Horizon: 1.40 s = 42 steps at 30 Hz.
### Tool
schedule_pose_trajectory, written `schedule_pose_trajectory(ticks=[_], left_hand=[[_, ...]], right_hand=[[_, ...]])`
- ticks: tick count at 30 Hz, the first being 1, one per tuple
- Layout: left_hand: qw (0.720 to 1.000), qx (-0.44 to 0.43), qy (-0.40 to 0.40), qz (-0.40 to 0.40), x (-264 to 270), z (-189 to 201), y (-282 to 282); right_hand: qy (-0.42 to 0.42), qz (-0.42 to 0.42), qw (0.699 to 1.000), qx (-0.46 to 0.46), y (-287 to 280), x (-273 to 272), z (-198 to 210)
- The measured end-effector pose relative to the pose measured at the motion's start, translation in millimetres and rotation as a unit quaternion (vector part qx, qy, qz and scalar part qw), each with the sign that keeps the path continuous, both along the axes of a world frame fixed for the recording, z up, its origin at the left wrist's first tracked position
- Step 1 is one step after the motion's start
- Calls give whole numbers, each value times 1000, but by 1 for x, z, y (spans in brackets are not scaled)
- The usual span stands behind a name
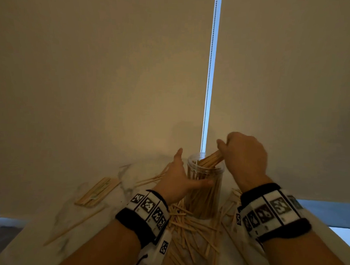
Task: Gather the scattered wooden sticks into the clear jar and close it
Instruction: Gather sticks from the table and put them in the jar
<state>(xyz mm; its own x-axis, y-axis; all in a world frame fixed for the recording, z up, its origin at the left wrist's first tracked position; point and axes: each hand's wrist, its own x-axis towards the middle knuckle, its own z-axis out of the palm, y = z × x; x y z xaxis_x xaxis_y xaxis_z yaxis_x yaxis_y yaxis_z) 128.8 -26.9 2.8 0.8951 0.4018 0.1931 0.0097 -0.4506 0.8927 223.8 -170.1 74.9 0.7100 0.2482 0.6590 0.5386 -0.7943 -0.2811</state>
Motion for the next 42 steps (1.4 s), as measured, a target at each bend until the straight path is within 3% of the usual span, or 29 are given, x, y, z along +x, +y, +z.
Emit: schedule_pose_trajectory(ticks=[3, 6, 14, 20, 25, 29, 32, 34, 37, 38, 40, 42], left_hand=[[999, -8, -5, -44, 19, -4, 3], [998, 11, 8, -66, 26, -7, 6], [997, 25, 8, -75, 25, -8, 10], [997, 6, -18, -78, 28, -15, 15], [996, -9, -4, -83, 26, -15, 13], [993, 57, 53, -92, 8, -17, 16], [966, 176, 183, -48, -25, -10, 25], [944, 246, 220, -11, -50, -4, 40], [910, 306, 274, 52, -91, 1, 67], [893, 322, 304, 80, -105, 0, 78], [854, 344, 369, 126, -135, -4, 101], [815, 359, 432, 144, -161, -12, 121]], right_hand=[[44, 65, 990, -119, 19, 5, 1], [133, 145, 958, -207, 30, 6, 3], [47, 162, 947, -273, 27, -10, 19], [226, 234, 925, -197, 33, -13, 10], [140, 212, 961, -109, 18, -20, 4], [89, 223, 970, -41, -2, -43, -1], [118, 220, 966, -61, -20, -65, -13], [181, 211, 947, -159, -31, -79, -24], [350, 180, 864, -315, -46, -96, -49], [372, 160, 841, -358, -52, -102, -55], [355, 123, 818, -436, -62, -116, -61], [325, 87, 814, -473, -70, -129, -61]])
